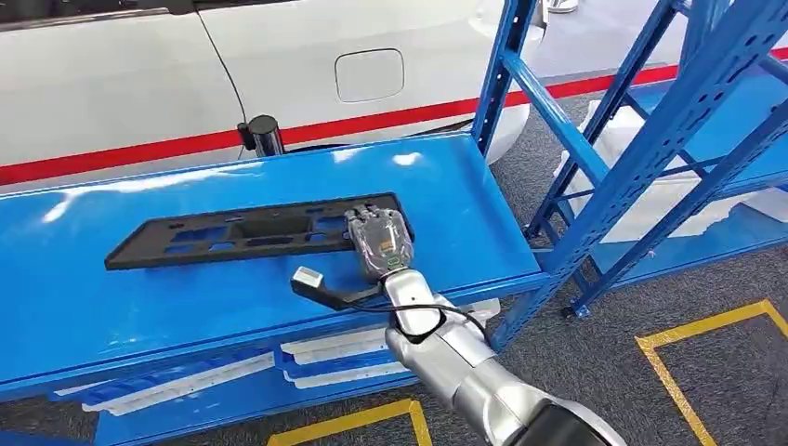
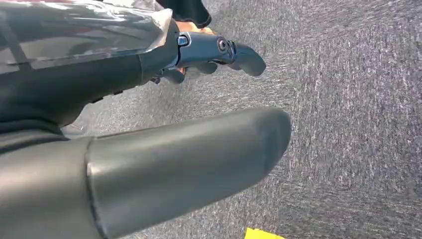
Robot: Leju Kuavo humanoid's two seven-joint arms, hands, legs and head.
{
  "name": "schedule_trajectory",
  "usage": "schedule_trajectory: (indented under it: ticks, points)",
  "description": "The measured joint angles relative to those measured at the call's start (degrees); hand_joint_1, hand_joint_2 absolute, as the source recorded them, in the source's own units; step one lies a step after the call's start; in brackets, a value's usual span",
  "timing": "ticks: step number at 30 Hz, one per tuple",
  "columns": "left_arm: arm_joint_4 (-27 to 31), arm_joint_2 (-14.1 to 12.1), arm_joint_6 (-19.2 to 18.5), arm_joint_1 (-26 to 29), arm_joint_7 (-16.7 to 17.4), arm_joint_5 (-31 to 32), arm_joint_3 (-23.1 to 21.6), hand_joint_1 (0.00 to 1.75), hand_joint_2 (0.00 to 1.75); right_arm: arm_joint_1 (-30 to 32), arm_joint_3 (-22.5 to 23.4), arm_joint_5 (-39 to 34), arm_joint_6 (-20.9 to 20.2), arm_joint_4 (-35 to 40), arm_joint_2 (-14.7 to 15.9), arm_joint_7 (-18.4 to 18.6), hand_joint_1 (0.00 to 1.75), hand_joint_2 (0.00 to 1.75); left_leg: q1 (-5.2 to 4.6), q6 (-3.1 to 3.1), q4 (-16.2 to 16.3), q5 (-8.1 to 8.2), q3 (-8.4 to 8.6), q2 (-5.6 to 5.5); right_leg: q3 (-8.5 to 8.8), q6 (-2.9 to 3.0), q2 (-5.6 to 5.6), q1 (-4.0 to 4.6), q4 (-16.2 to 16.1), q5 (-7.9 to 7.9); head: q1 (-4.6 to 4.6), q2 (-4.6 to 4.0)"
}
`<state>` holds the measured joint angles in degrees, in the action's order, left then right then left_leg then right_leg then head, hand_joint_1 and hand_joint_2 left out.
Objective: Take the parts from the cabinet and place them on the table.
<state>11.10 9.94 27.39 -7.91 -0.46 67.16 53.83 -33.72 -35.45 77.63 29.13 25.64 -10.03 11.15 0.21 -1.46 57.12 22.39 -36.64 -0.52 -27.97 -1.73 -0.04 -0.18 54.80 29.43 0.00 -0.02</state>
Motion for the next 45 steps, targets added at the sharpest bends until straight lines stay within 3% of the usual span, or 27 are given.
schedule_trajectory:
  ticks: [6, 11, 16, 17, 21, 22, 23, 24, 25, 29, 31, 37, 42, 45]
  points:
    - [0.0, 0.0, 0.1, 0.0, -0.3, 0.3, 0.0, 0.0, 0.0, 2.2, 3.6, 1.7, 0.7, 3.1, 0.3, -2.0, 1.75, 1.75, -0.03, 0.0, 0.0, 0.0, -0.01, 0.0, 0.02, 0.0, 0.0, -0.01, 0.0, 0.0, 0.0, 0.0]
    - [0.0, 0.0, 0.0, 0.0, -2.7, 0.1, 0.1, 0.0, 0.0, 4.3, 6.4, 2.6, 0.8, 8.1, 0.4, -3.9, 1.75, 1.75, -0.04, 0.0, 0.0, 0.0, -0.01, 0.01, 0.0, -0.02, 0.0, 0.0, 0.0, -0.01, 0.0, 0.0]
    - [0.0, 0.0, 0.0, 0.0, -2.7, 0.1, 0.1, 0.0, 0.0, 4.3, 6.4, 2.6, 0.8, 8.1, 0.4, -3.9, 1.75, 1.75, -0.04, 0.0, 0.0, 0.0, -0.01, 0.01, 0.0, -0.02, 0.0, 0.0, 0.0, -0.01, 0.0, 0.0]
    - [0.0, 0.0, 0.0, 0.0, -2.7, 0.1, 0.1, 0.0, 1.75, 4.3, 6.4, 2.6, 0.8, 8.1, 0.4, -3.9, 1.75, 1.75, -0.04, 0.0, 0.0, 0.0, -0.01, 0.01, 0.0, -0.02, 0.0, 0.0, 0.0, -0.01, 0.0, 0.0]
    - [0.0, 0.0, 0.0, 0.0, -2.8, 0.1, 0.1, 0.0, 1.75, 4.6, 6.7, 2.6, 0.8, 8.9, 0.4, -4.3, 1.75, 1.75, -0.03, 0.0, 0.0, 0.0, -0.01, 0.0, 0.0, -0.02, 0.0, 0.0, 0.0, -0.01, 0.0, 0.0]
    - [0.0, 0.0, 0.0, 0.0, -2.0, 0.5, 0.1, 0.0, 1.75, 6.0, 8.3, 2.5, 0.8, 13.8, 0.4, -6.7, 1.75, 1.75, -0.03, 0.0, 0.0, 0.0, -0.01, 0.02, 0.0, -0.02, 0.01, 0.0, 0.0, -0.01, 0.0, 0.0]
    - [0.0, 0.0, -1.2, 0.1, -0.6, 0.3, 0.1, 0.0, 1.75, 7.5, 10.3, 1.5, 0.3, 25.1, 0.8, -9.9, 1.75, 1.75, -0.01, 0.01, 0.0, 0.01, -0.01, 0.01, -0.01, -0.01, 0.0, 0.01, 0.0, 0.0, 0.0, 0.0]
    - [0.0, 0.0, -2.3, 0.2, -0.3, -0.5, 0.2, 0.0, 1.75, 8.3, 11.5, 1.0, 0.7, 32.7, 1.7, -10.7, 1.75, 1.75, -0.01, 0.01, 0.0, 0.01, -0.01, 0.01, -0.01, 0.0, 0.0, 0.0, 0.0, 0.0, 0.0, 0.0]
    - [0.0, 0.0, -2.4, 0.2, -0.4, -0.6, 0.2, 0.0, 1.75, 8.6, 11.7, 0.7, 0.7, 34.7, 2.0, -10.9, 1.75, 1.75, -0.01, 0.01, 0.0, 0.01, -0.01, 0.01, -0.01, 0.0, 0.01, 0.0, 0.0, 0.0, 0.0, 0.0]
    - [-0.1, 0.0, -2.4, 0.2, -0.4, -0.6, 0.2, 0.0, 1.75, 9.1, 12.4, 0.4, 0.9, 38.6, 2.7, -11.3, 1.75, 1.75, -0.02, 0.0, 0.0, 0.01, -0.01, 0.01, -0.01, 0.0, 0.0, 0.0, 0.0, 0.0, 0.0, 0.0]
    - [-0.1, -0.1, -2.7, 0.3, -0.4, -0.6, 0.2, 0.0, 1.75, 9.5, 12.5, 0.2, 2.0, 40.4, 3.3, -11.6, 1.55, 1.75, -0.02, 0.0, 0.0, 0.0, -0.01, 0.0, 0.0, 0.0, 0.0, 0.0, 0.0, 0.0, 0.0, 0.0]
    - [-0.5, -0.6, -2.1, 0.3, -1.6, -1.8, 1.0, 0.0, 1.75, 10.0, 12.5, -2.3, 6.7, 43.9, 5.2, -13.9, 1.55, 1.75, -0.02, 0.0, 0.0, 0.0, -0.01, 0.01, 0.0, -0.01, 0.0, 0.0, 0.0, -0.01, 0.0, 0.0]
    - [-1.0, -1.2, -5.9, 0.4, -0.9, -3.1, 1.9, 0.0, 1.75, 10.7, 12.5, -7.5, 8.7, 44.6, 6.1, -15.9, 1.55, 1.75, -0.02, 0.01, 0.0, 0.01, -0.01, 0.02, -0.01, -0.01, 0.01, 0.01, 0.0, -0.01, -0.02, 0.0]
    - [-1.0, -1.3, -7.5, 0.5, -2.7, -4.2, 2.5, 0.0, 1.75, 11.0, 12.5, -11.0, 8.9, 45.2, 6.9, -17.4, 1.55, 1.75, -0.02, 0.0, 0.0, 0.01, -0.01, 0.0, 0.0, -0.01, 0.0, 0.01, 0.0, 0.0, 0.0, 0.0]
